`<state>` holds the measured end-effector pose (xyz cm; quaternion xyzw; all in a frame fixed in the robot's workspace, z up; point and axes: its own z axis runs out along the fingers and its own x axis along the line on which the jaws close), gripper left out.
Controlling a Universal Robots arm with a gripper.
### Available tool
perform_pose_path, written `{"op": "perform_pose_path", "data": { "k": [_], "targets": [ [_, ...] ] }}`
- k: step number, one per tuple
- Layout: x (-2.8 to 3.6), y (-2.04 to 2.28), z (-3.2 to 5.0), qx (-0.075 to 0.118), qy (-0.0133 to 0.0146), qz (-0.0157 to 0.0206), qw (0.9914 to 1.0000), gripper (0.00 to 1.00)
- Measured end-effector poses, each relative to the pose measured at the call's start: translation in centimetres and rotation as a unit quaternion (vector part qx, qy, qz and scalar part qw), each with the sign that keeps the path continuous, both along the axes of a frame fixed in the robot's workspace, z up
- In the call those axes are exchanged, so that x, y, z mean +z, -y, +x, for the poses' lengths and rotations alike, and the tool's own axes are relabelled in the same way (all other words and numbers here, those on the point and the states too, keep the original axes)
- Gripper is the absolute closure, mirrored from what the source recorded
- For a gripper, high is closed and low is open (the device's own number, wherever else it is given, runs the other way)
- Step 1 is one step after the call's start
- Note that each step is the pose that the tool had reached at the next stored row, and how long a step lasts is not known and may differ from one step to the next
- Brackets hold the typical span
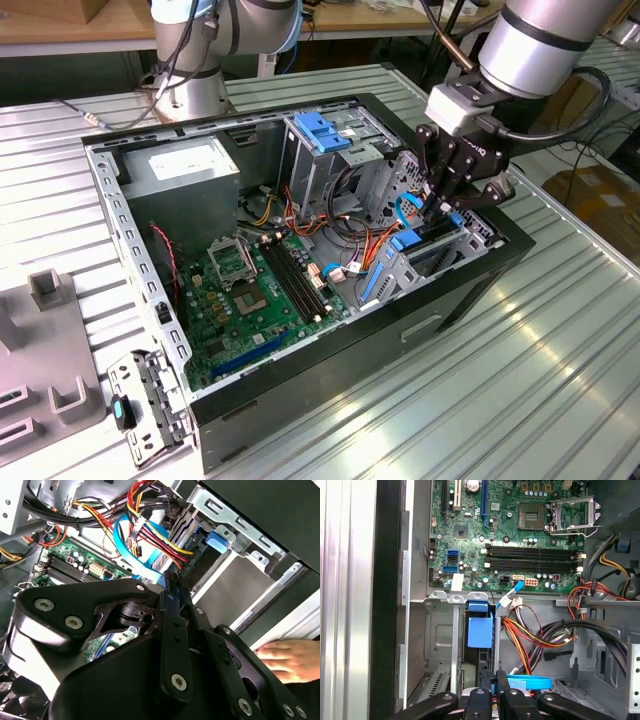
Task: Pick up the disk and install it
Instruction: 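Insert the second disk wire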
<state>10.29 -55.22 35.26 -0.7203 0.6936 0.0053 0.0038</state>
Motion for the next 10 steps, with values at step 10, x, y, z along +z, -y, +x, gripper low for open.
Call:
{"op": "perform_pose_path", "data": {
  "k": [10],
  "targets": [
    [-0.14, 0.92, 0.0, 0.0, 0.0, 0.0132, 0.99991, 0.84]
  ]
}}
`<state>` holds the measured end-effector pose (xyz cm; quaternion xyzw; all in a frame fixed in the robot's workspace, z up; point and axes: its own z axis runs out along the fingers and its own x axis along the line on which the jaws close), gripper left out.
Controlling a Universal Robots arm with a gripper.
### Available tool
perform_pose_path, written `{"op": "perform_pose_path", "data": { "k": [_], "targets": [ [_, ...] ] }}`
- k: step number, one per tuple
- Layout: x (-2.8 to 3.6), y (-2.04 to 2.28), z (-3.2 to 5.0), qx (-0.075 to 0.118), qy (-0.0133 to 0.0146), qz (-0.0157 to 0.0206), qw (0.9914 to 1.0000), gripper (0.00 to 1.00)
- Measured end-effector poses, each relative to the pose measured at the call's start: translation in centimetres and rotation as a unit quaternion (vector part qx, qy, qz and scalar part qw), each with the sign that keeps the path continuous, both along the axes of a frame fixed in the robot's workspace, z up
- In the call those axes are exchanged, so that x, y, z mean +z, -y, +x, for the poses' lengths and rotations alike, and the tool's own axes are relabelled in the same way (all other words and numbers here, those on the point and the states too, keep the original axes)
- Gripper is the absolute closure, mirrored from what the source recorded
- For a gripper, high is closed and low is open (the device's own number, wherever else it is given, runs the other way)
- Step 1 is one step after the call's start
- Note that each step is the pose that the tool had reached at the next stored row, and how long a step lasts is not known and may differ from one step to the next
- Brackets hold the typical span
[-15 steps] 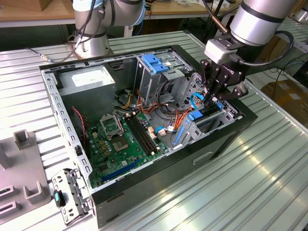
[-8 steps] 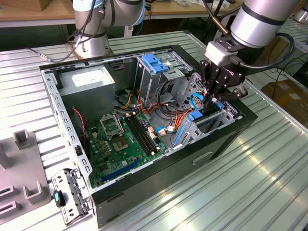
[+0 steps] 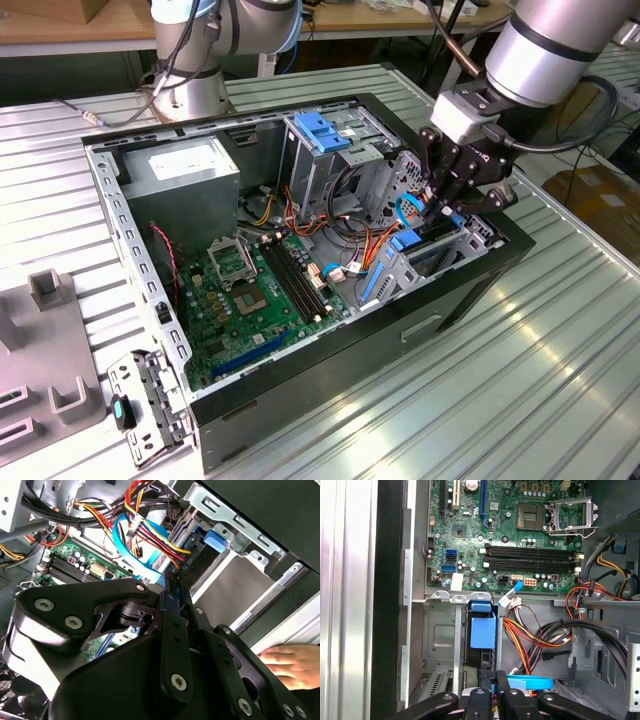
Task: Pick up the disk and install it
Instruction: 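Insert the second disk wire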
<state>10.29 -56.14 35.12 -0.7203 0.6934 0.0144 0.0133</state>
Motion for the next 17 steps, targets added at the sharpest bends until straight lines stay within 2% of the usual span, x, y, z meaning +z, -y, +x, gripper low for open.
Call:
{"op": "perform_pose_path", "data": {
  "k": [5, 8, 11, 12, 17],
  "targets": [
    [-0.01, 0.28, 0.01, 0.0, 0.0, 0.0009, 1.0, 0.84],
    [-0.05, 0.29, 0.03, 0.0, 0.0, 0.0024, 1.0, 0.84],
    [-0.13, 0.29, 0.03, 0.0, 0.0, 0.0072, 0.99997, 0.84],
    [-0.16, 0.29, 0.04, 0.0, 0.0, 0.0104, 0.99995, 0.84],
    [-0.35, 0.33, 0.05, 0.0, 0.0, 0.0153, 0.99988, 0.84]
  ]
}}
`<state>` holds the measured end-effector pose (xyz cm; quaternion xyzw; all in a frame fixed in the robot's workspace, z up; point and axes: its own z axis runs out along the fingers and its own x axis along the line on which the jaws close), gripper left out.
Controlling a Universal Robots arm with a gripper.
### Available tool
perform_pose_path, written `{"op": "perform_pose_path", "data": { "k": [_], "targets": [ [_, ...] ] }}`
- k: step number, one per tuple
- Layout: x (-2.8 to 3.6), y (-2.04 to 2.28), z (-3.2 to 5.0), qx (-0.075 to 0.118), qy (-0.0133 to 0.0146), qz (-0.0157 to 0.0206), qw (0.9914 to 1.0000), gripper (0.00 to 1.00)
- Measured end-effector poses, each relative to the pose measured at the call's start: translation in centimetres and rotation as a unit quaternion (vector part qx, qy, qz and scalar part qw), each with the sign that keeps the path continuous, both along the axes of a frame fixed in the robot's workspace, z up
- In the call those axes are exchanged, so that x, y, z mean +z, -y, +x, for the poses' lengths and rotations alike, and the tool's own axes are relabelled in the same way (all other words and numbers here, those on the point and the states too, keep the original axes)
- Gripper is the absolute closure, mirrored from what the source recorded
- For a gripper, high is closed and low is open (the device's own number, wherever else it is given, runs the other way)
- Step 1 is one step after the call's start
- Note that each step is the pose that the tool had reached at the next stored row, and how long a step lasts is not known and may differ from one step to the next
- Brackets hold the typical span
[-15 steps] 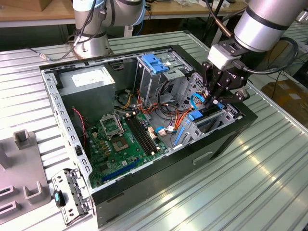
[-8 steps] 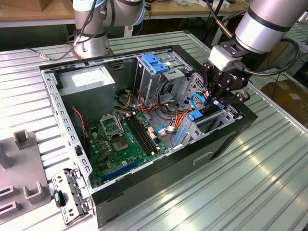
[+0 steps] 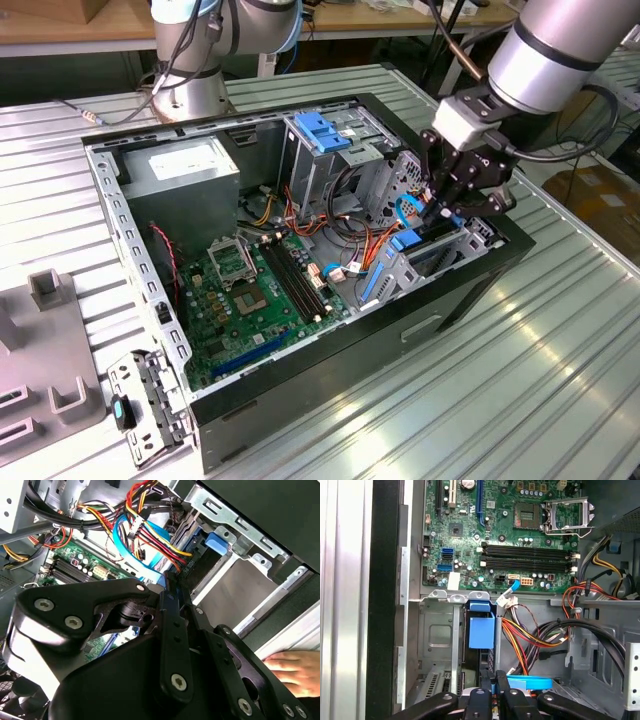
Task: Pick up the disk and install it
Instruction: 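Insert the second disk wire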
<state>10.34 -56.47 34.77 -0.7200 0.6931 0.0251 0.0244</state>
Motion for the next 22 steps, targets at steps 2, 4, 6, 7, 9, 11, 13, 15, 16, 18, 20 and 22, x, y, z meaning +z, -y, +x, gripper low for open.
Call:
{"op": "perform_pose_path", "data": {
  "k": [2, 4, 6, 7, 9, 11, 13, 15, 16, 18, 20, 22],
  "targets": [
    [-0.05, 0.04, 0.01, 0.0, 0.0, 0.0003, 1.0, 0.84],
    [-0.05, 0.06, 0.01, 0.0, 0.0, 0.0002, 1.0, 0.84],
    [-0.06, 0.08, 0.01, 0.0, 0.0, 0.0003, 1.0, 0.84],
    [-0.06, 0.08, 0.01, 0.0, 0.0, 0.0003, 1.0, 0.84],
    [-0.06, 0.08, 0.01, 0.0, 0.0, 0.0003, 1.0, 0.84],
    [-0.06, 0.09, 0.01, 0.0, 0.0, 0.0003, 1.0, 0.84],
    [-0.06, 0.09, 0.01, 0.0, 0.0, 0.0003, 1.0, 0.84],
    [0.08, 0.1, 0.03, 0.0, 0.0, 0.0003, 1.0, 0.84],
    [0.09, 0.09, 0.04, 0.0, 0.0, 0.0004, 1.0, 0.84],
    [0.12, 0.11, 0.04, 0.0, 0.0, 0.0002, 1.0, 0.84],
    [0.1, 0.18, 0.04, 0.0, 0.0, 0.0003, 1.0, 0.84],
    [0.05, 0.26, 0.04, 0.0, 0.0, 0.0003, 1.0, 0.84]
  ]
}}
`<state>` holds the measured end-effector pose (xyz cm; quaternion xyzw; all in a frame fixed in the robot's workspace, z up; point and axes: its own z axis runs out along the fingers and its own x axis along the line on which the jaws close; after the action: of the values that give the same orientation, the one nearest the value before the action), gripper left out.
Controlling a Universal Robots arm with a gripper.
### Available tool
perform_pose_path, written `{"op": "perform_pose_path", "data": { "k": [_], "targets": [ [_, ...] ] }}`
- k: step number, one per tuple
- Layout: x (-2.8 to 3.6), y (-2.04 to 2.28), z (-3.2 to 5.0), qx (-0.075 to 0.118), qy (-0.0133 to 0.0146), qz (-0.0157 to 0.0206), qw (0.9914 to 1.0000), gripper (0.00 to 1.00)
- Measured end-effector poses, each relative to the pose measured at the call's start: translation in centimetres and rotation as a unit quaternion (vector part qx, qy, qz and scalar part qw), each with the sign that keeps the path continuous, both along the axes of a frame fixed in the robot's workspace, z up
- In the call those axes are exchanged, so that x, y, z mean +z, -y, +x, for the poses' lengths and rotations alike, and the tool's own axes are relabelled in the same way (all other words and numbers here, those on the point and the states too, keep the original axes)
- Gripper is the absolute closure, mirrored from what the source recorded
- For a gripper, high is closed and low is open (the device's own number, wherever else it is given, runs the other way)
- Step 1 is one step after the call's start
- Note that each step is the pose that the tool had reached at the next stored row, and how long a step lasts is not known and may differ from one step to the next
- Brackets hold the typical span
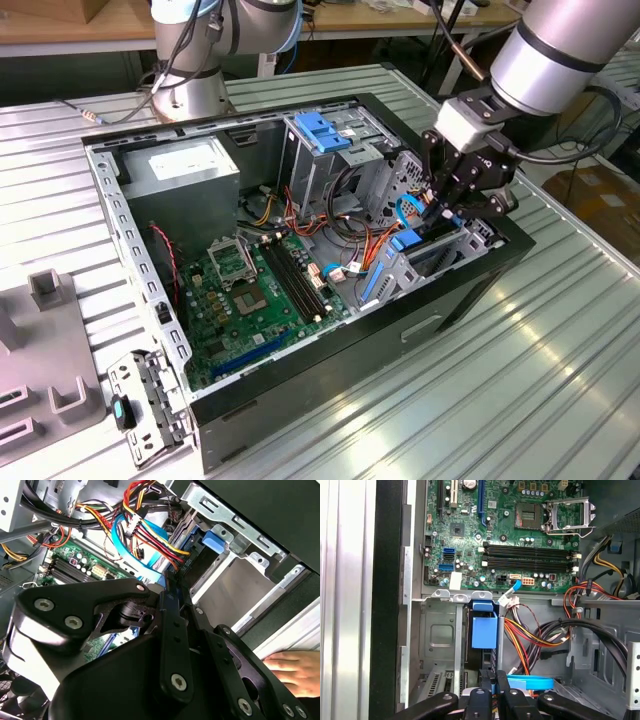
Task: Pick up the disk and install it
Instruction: 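Insert the second disk wire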
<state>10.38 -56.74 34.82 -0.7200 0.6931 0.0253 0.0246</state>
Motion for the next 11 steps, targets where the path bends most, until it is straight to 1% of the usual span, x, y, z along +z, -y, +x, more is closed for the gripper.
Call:
{"op": "perform_pose_path", "data": {
  "k": [8, 11],
  "targets": [
    [-0.55, 0.01, 0.0, 0.0, 0.0, 0.0002, 1.0, 0.84],
    [-0.91, 0.02, 0.0, 0.0, 0.0, 0.0005, 1.0, 0.84]
  ]
}}
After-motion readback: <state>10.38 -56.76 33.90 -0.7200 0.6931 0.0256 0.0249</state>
